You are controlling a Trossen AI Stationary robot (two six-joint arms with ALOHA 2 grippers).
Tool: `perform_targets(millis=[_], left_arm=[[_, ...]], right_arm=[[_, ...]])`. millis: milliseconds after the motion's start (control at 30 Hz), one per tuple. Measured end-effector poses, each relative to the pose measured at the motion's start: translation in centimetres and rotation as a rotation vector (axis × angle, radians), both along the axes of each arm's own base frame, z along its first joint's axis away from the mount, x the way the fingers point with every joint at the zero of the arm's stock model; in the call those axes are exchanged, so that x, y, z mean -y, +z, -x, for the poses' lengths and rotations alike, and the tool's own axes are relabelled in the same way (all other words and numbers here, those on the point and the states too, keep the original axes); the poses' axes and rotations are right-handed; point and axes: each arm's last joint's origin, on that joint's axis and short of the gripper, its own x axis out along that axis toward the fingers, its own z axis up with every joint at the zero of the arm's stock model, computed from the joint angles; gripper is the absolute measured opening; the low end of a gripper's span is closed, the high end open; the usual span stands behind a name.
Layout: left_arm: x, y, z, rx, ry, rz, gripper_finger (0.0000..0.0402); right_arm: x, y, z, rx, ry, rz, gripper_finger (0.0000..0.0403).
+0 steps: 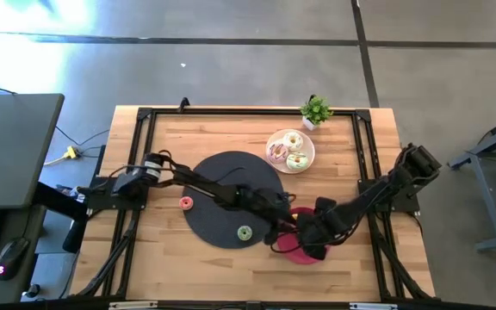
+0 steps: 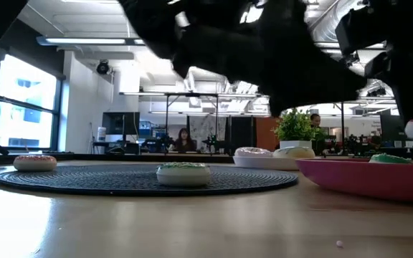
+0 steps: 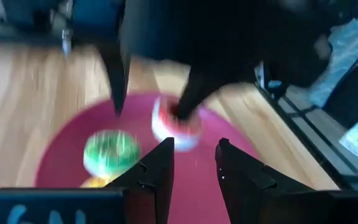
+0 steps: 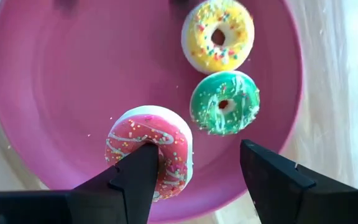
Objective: Pick & Place donuts
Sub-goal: Put the right small pink donut into the red plate, then put the small green donut into the red plate
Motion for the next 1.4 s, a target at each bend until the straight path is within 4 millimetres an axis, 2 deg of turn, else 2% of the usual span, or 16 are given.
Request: perform_targets(millis=[200,433,633,867,933,1033,1133,1267,1400], left_arm=[[1.3,0.2,-1.5,0.023,-0.003,-0.024,0.0113],[1.2,-2.1,-1.9,-0.042,0.022,-0.038,0.0113],[1.1,-3.9,-2.0,-0.094,0.068,-0.044,0.0113],[0.7,-3.1,-1.9,-0.106,0.019,-0.022,0.0113],[0.2,-1.9,-1.7,-0.107,-0.029,0.004,0.0113],[-1.6,1.4,-0.8,-0.151,-0.093,0.043,0.0113],[-3.7,3.9,1.0,-0.274,-0.106,0.03,0.0112],[-6.2,6.1,4.0,-0.482,0.025,-0.065,0.0096],[-7.0,8.1,7.4,-0.65,0.165,-0.182,0.0076]], right_arm=[[-0.6,0.1,-0.7,0.121,0.01,0.028,0.0215],[-0.1,0.1,-0.7,0.118,0.035,0.077,0.0215],[-0.2,0.1,-0.8,0.118,0.01,0.04,0.0215],[-0.6,0.1,-0.9,0.13,0.0,-0.018,0.0215],[-0.6,0.2,-1.0,0.141,0.025,-0.004,0.0215],[-0.6,0.2,-1.1,0.151,0.037,0.006,0.0215],[-0.6,0.2,-1.1,0.155,0.036,0.012,0.0215],[-0.5,0.3,-1.4,0.198,0.032,0.047,0.0215],[-0.9,0.7,-2.5,0.366,0.038,0.098,0.0215]])
